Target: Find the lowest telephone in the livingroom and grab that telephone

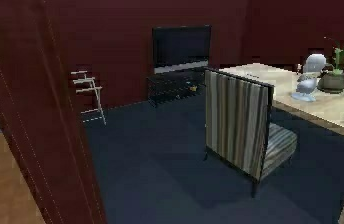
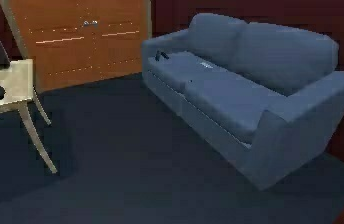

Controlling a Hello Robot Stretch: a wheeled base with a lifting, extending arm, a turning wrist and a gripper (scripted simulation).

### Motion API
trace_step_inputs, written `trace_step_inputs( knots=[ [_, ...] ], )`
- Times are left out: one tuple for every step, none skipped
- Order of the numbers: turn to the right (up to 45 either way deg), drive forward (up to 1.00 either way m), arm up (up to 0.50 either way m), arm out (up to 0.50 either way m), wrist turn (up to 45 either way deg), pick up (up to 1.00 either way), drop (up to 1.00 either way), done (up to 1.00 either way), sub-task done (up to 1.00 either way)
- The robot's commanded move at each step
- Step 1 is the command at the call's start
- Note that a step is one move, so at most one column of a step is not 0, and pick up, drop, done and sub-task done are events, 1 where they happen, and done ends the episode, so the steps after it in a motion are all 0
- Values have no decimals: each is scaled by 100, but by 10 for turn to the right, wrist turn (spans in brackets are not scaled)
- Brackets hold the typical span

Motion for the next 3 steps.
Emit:
trace_step_inputs(
  knots=[
    [450,0,0,0,0,0,0,0,0],
    [120,0,0,0,0,0,0,0,0],
    [0,90,0,0,0,0,0,0,0]
  ],
)
